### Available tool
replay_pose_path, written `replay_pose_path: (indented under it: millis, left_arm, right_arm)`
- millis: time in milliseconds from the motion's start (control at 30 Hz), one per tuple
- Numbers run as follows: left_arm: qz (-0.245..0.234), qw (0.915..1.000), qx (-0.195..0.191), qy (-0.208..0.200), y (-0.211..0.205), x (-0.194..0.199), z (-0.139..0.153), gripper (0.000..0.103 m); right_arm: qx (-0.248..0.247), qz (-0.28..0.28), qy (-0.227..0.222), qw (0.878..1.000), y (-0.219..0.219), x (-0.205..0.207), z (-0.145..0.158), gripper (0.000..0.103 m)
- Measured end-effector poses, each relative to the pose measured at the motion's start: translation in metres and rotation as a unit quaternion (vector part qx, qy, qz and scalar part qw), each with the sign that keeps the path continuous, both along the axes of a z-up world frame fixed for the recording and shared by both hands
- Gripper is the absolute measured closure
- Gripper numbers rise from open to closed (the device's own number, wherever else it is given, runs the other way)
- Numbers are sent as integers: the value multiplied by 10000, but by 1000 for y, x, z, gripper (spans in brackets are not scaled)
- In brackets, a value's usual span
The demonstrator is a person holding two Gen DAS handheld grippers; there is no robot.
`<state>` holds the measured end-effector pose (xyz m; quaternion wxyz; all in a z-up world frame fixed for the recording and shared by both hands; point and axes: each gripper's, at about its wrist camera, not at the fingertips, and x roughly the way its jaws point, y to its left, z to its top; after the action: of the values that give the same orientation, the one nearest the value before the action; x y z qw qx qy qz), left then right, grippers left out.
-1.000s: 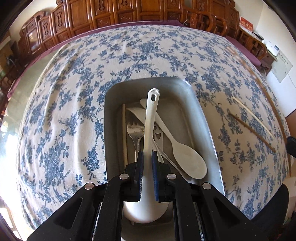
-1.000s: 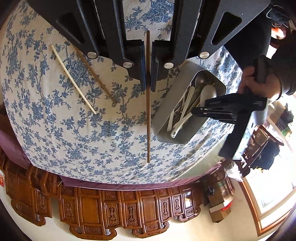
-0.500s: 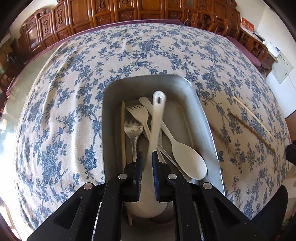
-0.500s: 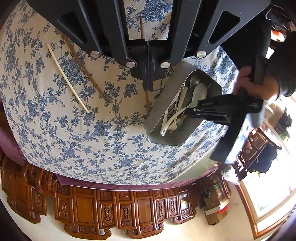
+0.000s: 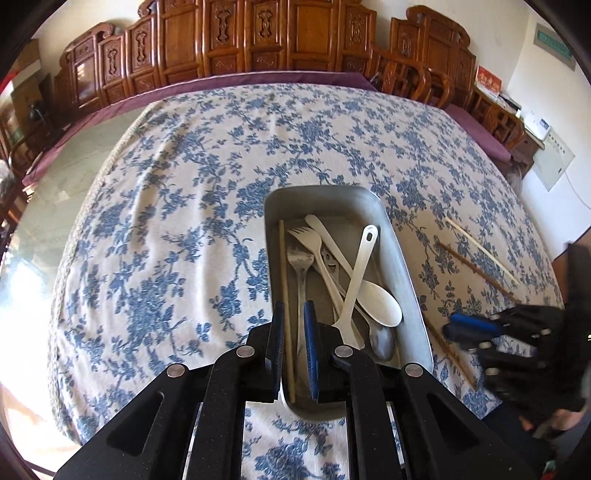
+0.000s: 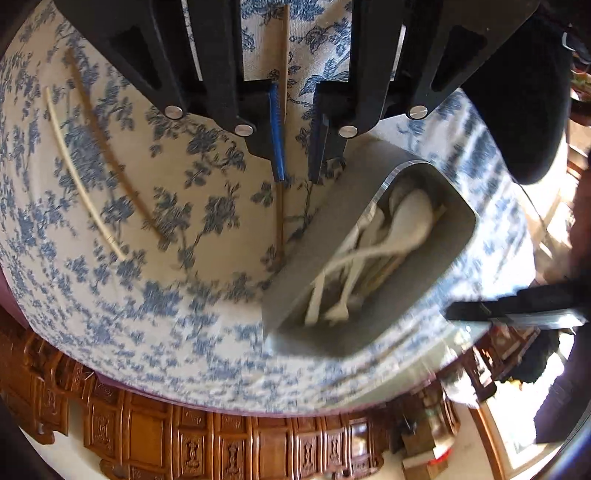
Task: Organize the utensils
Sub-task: 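Lower the wooden chopstick into the tray and open the right tool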
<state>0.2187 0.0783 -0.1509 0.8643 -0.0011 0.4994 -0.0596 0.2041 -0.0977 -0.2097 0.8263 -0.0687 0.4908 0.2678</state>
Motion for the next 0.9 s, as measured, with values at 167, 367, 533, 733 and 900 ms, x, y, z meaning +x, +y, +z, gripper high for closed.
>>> replay_pose_path:
  millis: [167,367,533,733,900]
  left_arm:
    - [3,9999,-6,-103,6,-9,9,94]
    - [-14,9999,-62,-158,11,-15,15,94]
    - [-41,9997,-129,-224,12,-18,21,94]
    - [-83,9993,-170,-326,11,-21,28,94]
    - [-94,9989,-181,-422,13,-23,35,93]
  right_arm:
    - [-383,-29,136,9992,5,1,-20,88]
    - [-533,-43,63,9986,6,1,-22,97]
    - [-352,-173,241,9989,-5,3,-13,97]
    - [-122,-336,15,9994,-15,2,21,97]
    - [169,-218,-244,9993,0,4,59,97]
